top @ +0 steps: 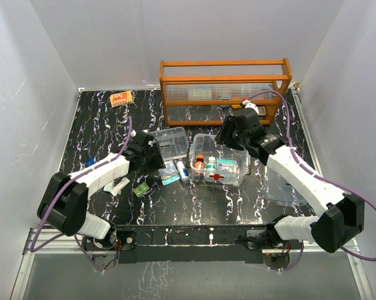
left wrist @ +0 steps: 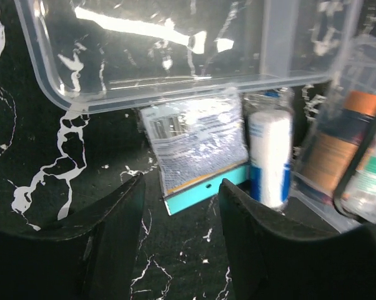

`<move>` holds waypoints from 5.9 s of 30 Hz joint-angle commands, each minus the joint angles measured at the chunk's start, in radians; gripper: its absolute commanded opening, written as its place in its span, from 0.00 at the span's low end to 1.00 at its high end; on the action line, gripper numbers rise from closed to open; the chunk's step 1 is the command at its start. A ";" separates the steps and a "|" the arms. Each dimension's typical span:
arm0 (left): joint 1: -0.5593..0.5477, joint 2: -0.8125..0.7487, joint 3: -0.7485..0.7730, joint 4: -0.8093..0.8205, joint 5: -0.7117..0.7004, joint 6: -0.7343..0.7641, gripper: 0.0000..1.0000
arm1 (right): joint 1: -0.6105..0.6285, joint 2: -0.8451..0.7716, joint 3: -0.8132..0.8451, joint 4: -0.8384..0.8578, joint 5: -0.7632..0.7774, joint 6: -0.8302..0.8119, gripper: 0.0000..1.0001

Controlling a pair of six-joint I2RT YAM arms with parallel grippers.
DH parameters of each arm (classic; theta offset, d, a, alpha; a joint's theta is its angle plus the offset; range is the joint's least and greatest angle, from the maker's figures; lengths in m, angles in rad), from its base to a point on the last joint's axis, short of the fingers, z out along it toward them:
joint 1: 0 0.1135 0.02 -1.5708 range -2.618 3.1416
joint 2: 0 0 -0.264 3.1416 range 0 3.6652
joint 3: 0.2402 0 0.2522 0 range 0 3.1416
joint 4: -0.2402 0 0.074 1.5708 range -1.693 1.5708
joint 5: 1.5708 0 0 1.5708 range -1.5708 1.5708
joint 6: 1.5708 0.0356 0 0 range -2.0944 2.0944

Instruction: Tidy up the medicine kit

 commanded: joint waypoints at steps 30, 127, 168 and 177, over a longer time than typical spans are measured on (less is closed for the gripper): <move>-0.051 0.378 0.221 -0.239 -0.138 -0.064 0.38 | -0.004 -0.107 -0.121 0.138 -0.035 -0.091 0.47; -0.051 -0.499 0.019 0.101 -0.388 0.369 0.69 | 0.127 -0.043 0.157 -0.183 0.306 -0.112 0.00; -0.051 -0.508 -0.010 0.085 -0.391 0.381 0.74 | 0.128 0.530 0.306 -0.450 0.256 -0.159 0.06; -0.051 -0.501 -0.010 0.086 -0.391 0.379 0.74 | 0.127 0.504 0.222 -0.347 0.159 -0.164 0.26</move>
